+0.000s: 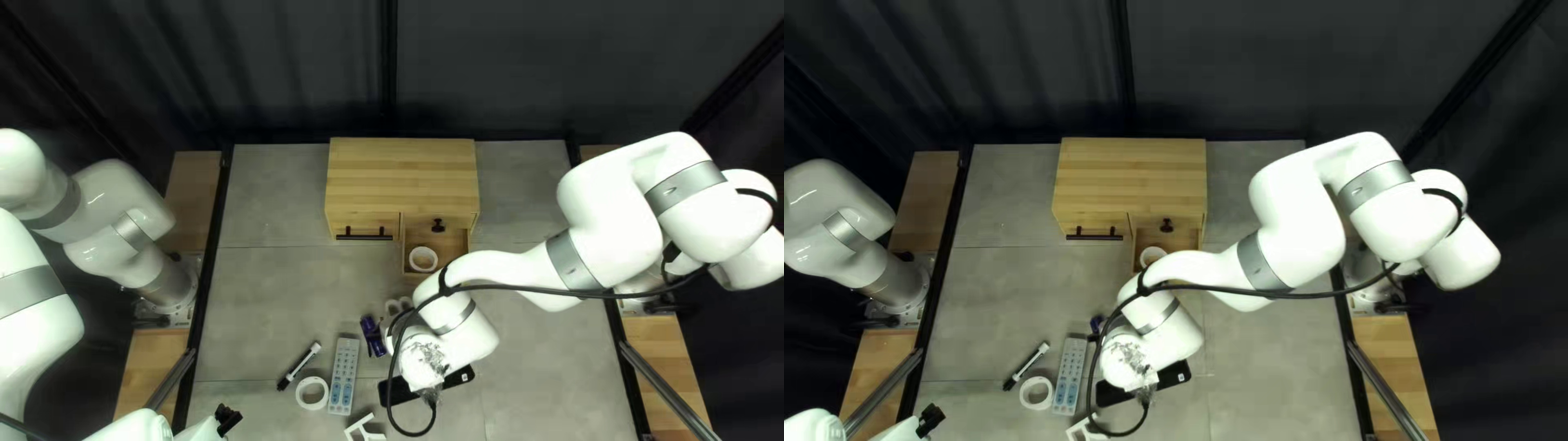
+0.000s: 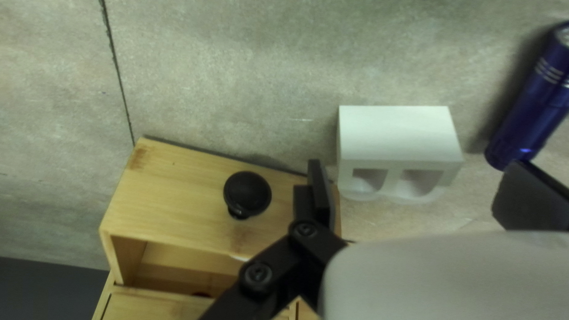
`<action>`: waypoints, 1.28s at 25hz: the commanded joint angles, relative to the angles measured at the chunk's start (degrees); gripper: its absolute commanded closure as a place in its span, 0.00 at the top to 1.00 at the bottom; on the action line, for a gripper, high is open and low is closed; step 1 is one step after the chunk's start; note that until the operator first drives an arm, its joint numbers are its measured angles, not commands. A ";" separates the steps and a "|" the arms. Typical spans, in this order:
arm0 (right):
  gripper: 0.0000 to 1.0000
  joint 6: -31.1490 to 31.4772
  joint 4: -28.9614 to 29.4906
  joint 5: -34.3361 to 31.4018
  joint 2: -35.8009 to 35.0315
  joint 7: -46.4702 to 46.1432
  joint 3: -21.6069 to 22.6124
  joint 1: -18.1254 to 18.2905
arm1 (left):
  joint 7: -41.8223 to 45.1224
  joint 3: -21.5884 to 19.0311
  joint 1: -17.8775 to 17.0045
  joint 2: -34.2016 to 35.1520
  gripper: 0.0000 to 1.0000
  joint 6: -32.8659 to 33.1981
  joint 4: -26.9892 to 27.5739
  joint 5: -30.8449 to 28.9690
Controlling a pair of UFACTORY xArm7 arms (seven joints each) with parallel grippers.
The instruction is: Open drawers and place objects into drawer and close
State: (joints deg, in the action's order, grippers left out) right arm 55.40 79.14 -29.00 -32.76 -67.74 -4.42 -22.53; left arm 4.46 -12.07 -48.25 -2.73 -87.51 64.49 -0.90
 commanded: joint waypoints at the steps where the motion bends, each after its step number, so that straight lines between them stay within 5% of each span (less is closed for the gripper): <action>1: 1.00 -1.25 -0.39 -0.31 -0.30 0.05 -0.28 0.43 | 0.00 0.00 0.00 0.00 1.00 0.00 0.00 0.00; 9: 1.00 -2.37 -0.12 -0.62 -1.27 -0.14 -0.47 0.82 | 0.00 0.00 0.00 0.00 1.00 0.00 0.00 0.00; 12: 0.88 -2.32 0.29 -0.47 -1.60 -0.33 -0.40 0.91 | 0.00 0.00 0.00 0.00 1.00 0.00 0.00 0.00; 15: 0.11 -2.27 0.59 -0.39 -1.84 -0.54 -0.34 0.96 | 0.00 0.00 0.00 0.00 1.00 0.00 0.00 0.00; 24: 0.07 0.32 -0.39 -0.70 1.98 -0.55 -0.48 0.24 | 0.00 0.00 0.00 0.00 1.00 0.00 0.00 0.00; 32: 0.07 14.59 2.42 -2.69 10.01 -0.04 -1.11 -2.91 | 0.00 0.00 0.00 0.00 1.00 0.00 0.00 0.00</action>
State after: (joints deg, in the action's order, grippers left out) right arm 64.70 80.52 -30.36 -25.50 -68.34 -5.14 -24.08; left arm 4.46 -12.07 -48.25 -2.73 -87.51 64.49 -0.90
